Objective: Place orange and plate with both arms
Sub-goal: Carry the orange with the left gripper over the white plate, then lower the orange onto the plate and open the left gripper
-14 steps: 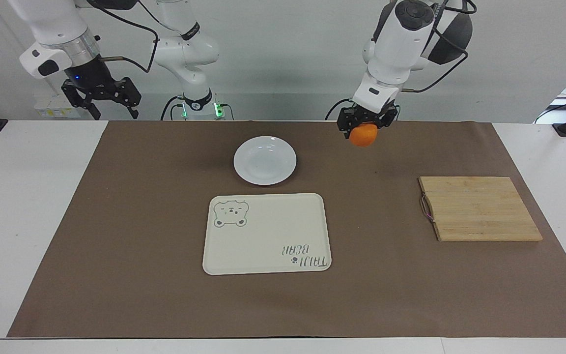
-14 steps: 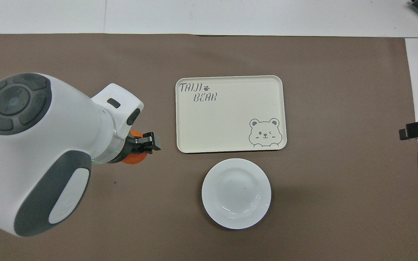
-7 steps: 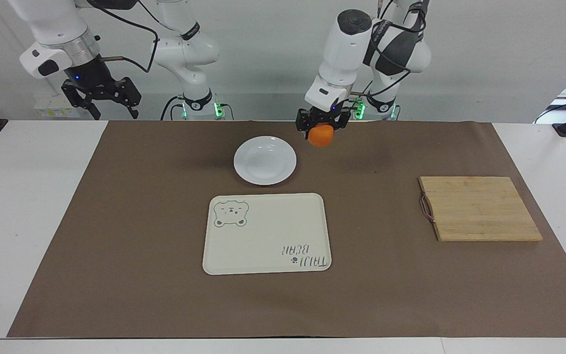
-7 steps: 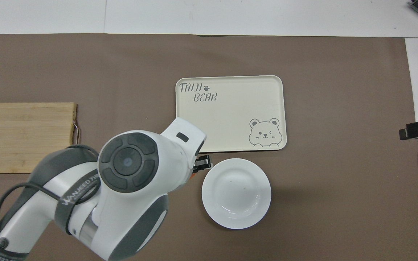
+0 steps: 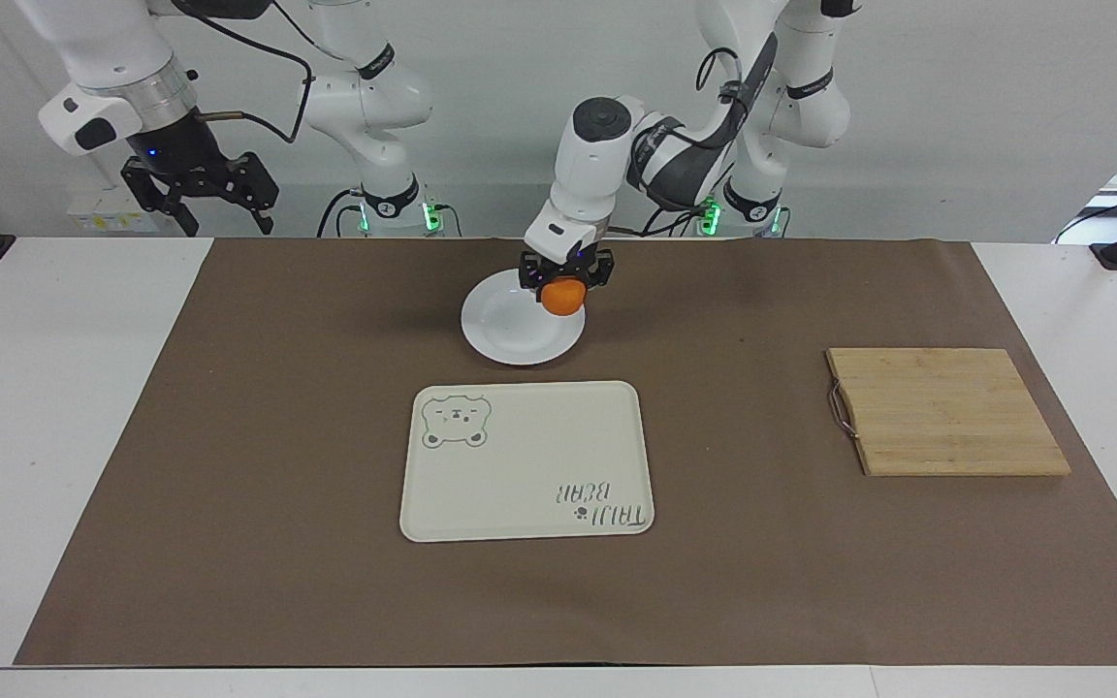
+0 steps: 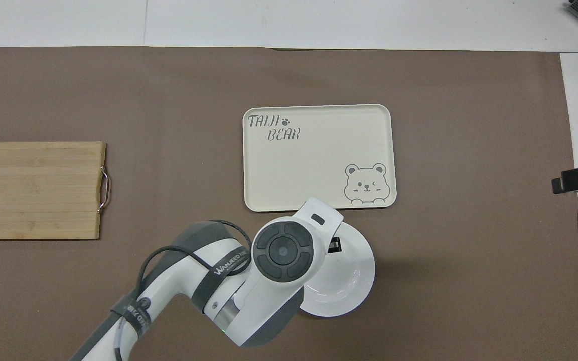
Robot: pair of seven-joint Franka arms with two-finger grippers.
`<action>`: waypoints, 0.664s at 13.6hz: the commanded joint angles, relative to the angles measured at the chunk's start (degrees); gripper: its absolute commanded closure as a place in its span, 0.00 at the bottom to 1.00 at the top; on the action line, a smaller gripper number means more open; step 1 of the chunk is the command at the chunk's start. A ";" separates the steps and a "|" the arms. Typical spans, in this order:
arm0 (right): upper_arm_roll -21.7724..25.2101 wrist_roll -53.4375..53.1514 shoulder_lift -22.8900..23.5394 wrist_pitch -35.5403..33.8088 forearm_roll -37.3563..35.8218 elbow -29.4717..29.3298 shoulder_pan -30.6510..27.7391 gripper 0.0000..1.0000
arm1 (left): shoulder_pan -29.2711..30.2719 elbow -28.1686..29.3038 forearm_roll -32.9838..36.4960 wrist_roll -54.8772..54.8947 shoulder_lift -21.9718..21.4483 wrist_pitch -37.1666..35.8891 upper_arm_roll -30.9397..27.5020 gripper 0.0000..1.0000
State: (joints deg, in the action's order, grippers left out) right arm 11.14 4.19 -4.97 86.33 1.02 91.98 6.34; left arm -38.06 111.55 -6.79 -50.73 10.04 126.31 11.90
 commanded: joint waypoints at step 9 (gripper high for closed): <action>-0.33 1.17 -1.45 -0.37 -0.75 1.45 -0.19 0.00 | -7.90 6.75 -0.15 -3.49 3.93 12.46 -1.35 1.00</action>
State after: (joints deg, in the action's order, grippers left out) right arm 11.14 4.19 -4.97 86.24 1.02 91.98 6.34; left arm -43.85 117.25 -6.79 -52.97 12.65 135.78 11.82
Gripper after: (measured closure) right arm 0.000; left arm 0.256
